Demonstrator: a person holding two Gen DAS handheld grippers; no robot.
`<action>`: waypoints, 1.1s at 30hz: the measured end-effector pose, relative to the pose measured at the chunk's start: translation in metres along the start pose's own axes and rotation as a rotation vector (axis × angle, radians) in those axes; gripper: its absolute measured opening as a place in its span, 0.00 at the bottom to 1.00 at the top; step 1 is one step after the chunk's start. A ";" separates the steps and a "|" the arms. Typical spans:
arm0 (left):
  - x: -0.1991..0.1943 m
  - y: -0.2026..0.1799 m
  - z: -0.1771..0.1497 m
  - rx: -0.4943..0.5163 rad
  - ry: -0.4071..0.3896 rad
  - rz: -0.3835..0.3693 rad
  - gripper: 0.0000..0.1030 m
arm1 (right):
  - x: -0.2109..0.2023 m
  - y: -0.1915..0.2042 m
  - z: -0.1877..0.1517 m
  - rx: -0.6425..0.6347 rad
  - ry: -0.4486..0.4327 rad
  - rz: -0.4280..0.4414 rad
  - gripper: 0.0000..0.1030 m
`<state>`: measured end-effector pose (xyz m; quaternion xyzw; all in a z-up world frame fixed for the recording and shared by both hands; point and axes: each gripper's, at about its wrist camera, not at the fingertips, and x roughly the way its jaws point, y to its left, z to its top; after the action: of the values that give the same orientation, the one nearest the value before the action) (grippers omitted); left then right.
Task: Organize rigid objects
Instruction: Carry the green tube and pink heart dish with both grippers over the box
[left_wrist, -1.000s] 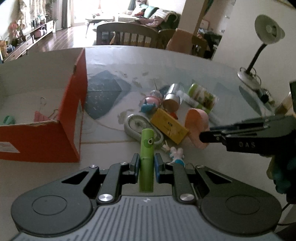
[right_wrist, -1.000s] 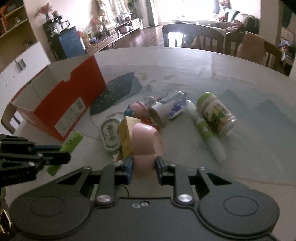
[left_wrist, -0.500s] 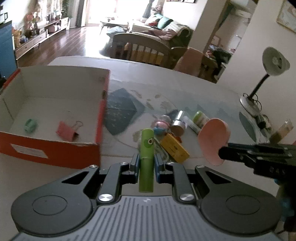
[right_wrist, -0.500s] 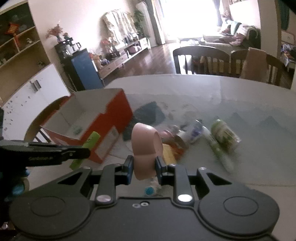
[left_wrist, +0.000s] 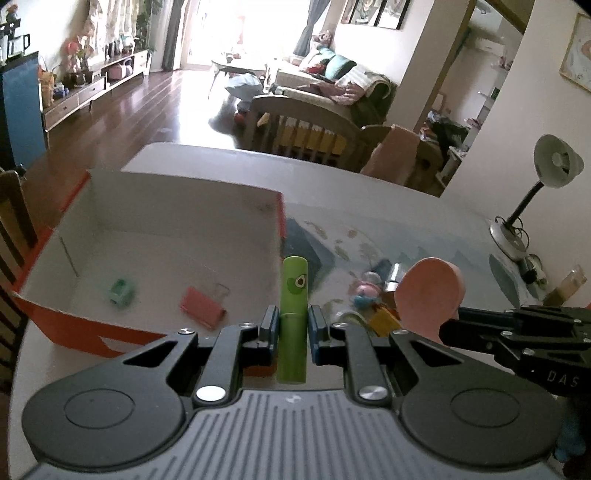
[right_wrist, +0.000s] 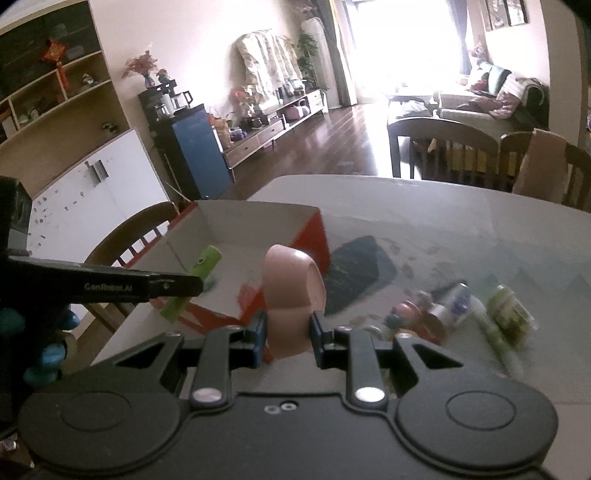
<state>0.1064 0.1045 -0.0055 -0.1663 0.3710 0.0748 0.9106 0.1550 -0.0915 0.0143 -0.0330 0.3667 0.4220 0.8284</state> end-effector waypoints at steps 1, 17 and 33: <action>-0.002 0.006 0.002 0.000 -0.003 0.000 0.16 | 0.003 0.005 0.003 -0.004 -0.001 0.001 0.24; -0.004 0.107 0.027 0.010 0.017 0.048 0.16 | 0.084 0.082 0.031 -0.069 0.028 -0.029 0.06; 0.003 0.152 0.027 -0.004 0.031 0.003 0.16 | 0.118 0.103 -0.024 -0.139 0.273 0.080 0.40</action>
<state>0.0865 0.2562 -0.0266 -0.1687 0.3851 0.0746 0.9043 0.1110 0.0456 -0.0523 -0.1327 0.4471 0.4704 0.7491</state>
